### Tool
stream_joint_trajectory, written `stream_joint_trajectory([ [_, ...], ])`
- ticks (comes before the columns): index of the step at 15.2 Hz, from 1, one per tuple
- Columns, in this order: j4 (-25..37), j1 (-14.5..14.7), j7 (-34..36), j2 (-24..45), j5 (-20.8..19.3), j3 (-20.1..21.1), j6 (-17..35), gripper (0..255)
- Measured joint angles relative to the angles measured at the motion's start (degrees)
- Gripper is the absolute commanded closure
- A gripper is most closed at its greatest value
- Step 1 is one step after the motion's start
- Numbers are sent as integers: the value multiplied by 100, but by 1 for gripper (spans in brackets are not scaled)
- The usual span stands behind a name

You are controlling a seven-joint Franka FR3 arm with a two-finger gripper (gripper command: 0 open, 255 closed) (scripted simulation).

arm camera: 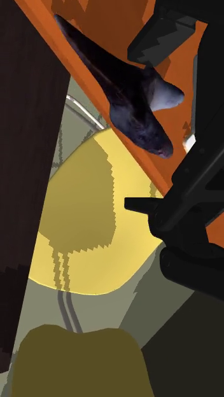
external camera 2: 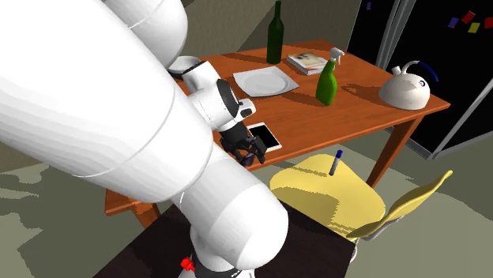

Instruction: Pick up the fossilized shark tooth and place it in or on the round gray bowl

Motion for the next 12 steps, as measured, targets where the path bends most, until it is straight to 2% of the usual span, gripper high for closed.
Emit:
stream_joint_trajectory([
  [1, -4, 2, -3, -2, 2, -3, -7, 0],
  [2, -5, 0, -3, -1, 0, -3, -10, 255],
  [12, -2, -51, -6, -15, -31, -18, -38, 255],
])
